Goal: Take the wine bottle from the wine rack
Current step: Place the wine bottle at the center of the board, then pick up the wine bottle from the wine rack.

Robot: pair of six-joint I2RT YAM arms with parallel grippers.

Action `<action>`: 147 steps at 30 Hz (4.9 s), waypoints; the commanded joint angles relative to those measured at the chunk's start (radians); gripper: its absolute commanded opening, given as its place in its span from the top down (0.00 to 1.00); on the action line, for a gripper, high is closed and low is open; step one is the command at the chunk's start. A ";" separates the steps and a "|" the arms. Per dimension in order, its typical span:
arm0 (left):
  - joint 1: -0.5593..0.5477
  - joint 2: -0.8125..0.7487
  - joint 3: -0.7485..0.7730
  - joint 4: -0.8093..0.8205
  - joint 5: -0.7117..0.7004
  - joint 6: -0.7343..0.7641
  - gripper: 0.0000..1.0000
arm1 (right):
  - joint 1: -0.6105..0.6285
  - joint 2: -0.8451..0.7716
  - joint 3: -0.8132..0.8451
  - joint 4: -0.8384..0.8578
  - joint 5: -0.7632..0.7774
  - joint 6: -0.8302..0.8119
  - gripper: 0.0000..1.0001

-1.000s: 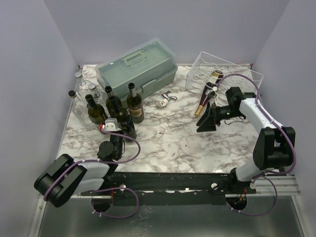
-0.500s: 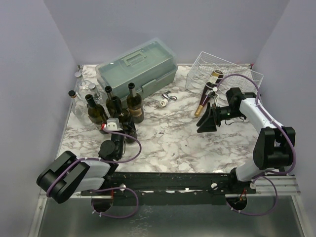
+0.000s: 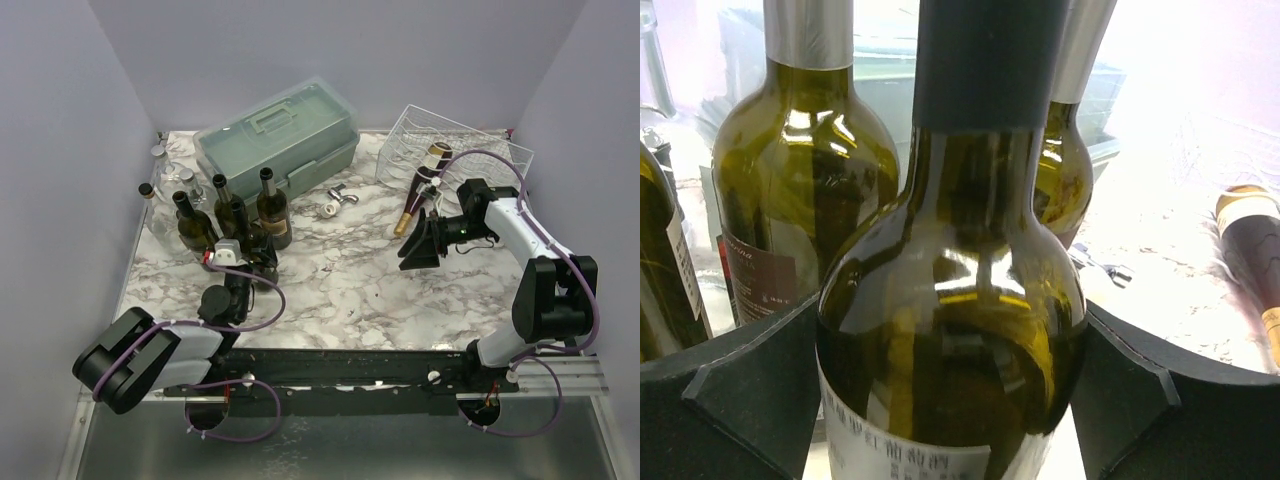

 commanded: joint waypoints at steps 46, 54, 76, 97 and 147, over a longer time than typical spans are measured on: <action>0.001 -1.040 0.377 -1.701 0.324 -0.464 0.01 | -0.006 -0.038 0.021 0.000 0.010 -0.028 0.04; 0.001 -1.029 0.574 -1.994 0.420 -0.495 0.01 | -0.005 -0.055 0.012 0.033 0.027 0.001 0.04; -0.298 -0.511 0.992 -2.113 0.614 -0.325 0.06 | -0.019 -0.166 -0.112 0.467 0.202 0.415 0.04; -0.386 -0.275 0.887 -1.727 0.585 -0.359 0.02 | 0.017 -0.290 -0.372 1.150 1.006 1.146 0.00; -0.400 -0.262 0.811 -1.677 0.550 -0.372 0.01 | 0.179 0.232 -0.256 1.451 1.423 1.637 0.52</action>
